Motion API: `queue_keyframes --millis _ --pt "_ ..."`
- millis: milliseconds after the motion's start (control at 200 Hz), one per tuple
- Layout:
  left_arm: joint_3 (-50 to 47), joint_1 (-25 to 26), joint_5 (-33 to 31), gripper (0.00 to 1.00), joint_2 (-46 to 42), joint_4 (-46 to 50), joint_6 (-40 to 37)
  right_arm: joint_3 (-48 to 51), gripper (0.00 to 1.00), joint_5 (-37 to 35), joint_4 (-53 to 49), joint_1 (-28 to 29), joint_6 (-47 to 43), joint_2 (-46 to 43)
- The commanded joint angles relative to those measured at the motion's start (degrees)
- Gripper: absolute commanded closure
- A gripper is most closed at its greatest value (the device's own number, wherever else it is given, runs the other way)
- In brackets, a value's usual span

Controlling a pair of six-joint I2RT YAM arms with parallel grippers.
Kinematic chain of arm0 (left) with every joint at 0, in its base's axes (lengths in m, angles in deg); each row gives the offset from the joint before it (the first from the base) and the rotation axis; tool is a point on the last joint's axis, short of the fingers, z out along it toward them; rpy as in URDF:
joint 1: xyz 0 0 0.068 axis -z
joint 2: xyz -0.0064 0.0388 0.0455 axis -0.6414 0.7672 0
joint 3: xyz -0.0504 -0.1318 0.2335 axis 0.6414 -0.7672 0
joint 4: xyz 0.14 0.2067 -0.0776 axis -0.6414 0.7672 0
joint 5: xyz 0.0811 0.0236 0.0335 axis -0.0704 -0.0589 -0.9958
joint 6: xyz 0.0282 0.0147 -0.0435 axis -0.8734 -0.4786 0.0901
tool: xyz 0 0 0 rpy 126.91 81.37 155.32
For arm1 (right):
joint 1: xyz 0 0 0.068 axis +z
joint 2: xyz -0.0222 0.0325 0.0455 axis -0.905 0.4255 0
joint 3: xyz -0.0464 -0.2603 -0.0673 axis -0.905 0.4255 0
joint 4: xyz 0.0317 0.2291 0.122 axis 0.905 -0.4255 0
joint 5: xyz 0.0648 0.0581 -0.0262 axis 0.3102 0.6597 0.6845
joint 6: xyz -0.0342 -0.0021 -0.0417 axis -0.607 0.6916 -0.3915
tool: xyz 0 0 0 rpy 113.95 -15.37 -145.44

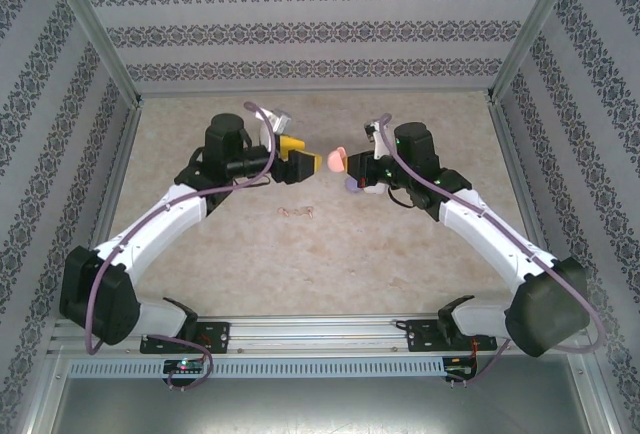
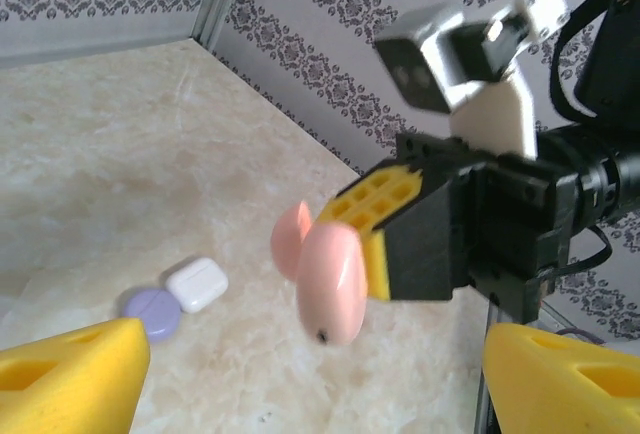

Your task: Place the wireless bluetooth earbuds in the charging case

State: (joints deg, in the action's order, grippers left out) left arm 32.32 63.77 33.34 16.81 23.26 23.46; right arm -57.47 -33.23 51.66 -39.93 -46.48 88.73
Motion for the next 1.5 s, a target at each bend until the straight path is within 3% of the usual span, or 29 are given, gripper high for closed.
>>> queue_keyframes --millis 0,240,470,714,1119,1379,1494 --pt "7.05 -0.64 4.73 0.14 4.79 15.99 -11.01 -3.25 1.0 -1.85 -7.22 -0.05 -9.86 1.56" --pt "24.69 -0.68 10.72 0.13 19.13 41.24 -26.55 -8.11 1.0 -2.95 -12.91 -0.05 -17.04 4.78" --pt "34.56 -0.67 17.16 0.22 27.22 53.67 -34.35 -9.64 1.0 -2.99 -15.58 -0.01 -19.52 5.37" --pt "36.72 -0.68 21.56 0.26 30.26 54.82 -35.04 -10.24 1.0 -2.69 -16.17 0.84 -19.86 5.96" --pt "38.15 0.12 22.24 0.32 33.47 55.25 -35.17 -12.34 1.0 -2.25 -15.68 2.62 -19.33 8.1" --pt "39.88 0.19 23.07 0.43 34.57 57.11 -36.66 -12.74 1.0 -2.45 -15.71 2.97 -19.49 9.12" --pt "40.89 0.13 23.55 0.53 35.25 58.81 -38.12 -12.75 1.0 -2.66 -15.84 2.98 -19.59 9.29"
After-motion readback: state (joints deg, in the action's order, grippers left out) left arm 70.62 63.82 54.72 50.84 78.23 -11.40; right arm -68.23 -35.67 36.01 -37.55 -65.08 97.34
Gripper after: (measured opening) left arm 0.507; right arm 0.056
